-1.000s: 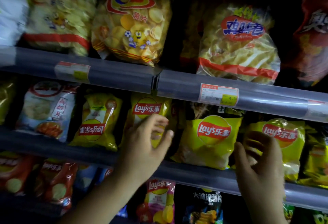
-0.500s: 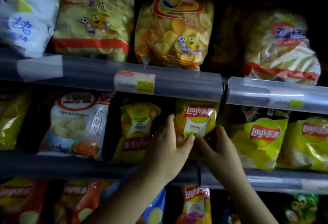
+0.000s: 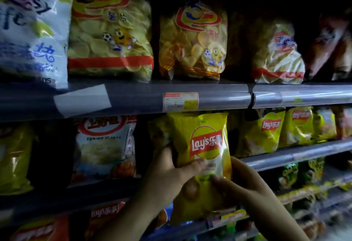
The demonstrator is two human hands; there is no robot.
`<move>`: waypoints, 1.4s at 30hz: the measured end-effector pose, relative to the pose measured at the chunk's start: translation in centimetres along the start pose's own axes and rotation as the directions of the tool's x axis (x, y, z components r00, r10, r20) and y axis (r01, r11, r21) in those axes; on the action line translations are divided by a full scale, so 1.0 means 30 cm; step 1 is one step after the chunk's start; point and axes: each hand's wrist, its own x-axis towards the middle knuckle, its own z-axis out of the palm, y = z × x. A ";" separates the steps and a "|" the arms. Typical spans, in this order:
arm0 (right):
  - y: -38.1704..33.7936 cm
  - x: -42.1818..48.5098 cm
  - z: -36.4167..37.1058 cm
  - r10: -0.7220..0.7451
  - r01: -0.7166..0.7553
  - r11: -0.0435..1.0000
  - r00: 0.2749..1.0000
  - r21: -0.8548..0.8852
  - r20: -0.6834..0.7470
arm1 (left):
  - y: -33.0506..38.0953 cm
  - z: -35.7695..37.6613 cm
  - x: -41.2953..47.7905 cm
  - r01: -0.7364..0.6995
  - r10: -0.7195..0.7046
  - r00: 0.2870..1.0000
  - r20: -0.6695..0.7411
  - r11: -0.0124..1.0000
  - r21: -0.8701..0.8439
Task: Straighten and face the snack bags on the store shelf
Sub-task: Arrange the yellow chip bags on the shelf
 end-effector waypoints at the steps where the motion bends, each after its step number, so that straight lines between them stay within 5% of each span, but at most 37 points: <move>1: 0.001 -0.011 0.021 0.023 -0.024 1.000 0.999 0.018 0.034 | -0.002 -0.019 -0.017 0.005 -0.005 1.000 -0.008 1.000 0.002; 9: -0.007 -0.032 0.169 0.108 -0.119 0.989 0.987 0.092 0.123 | -0.014 -0.167 -0.132 0.041 -0.035 0.996 0.078 0.997 -0.068; 25: -0.052 0.030 0.254 0.041 -0.054 0.998 0.949 0.035 0.312 | -0.006 -0.350 -0.180 0.023 -0.033 0.994 -0.101 0.995 -0.092; 29: -0.054 0.041 0.236 0.066 -0.076 0.997 0.926 0.011 0.372 | 0.033 -0.333 -0.150 -0.116 0.100 0.963 -0.250 0.992 -0.051; 35: -0.100 0.089 0.250 -0.152 0.124 0.971 0.980 0.205 0.126 | 0.045 -0.268 -0.145 -0.185 0.178 0.936 -0.302 0.983 0.006; 42: -0.115 0.106 0.233 -0.164 0.106 0.935 0.975 0.338 0.149 | 0.073 -0.270 -0.144 -0.280 0.317 0.865 -0.389 0.948 0.151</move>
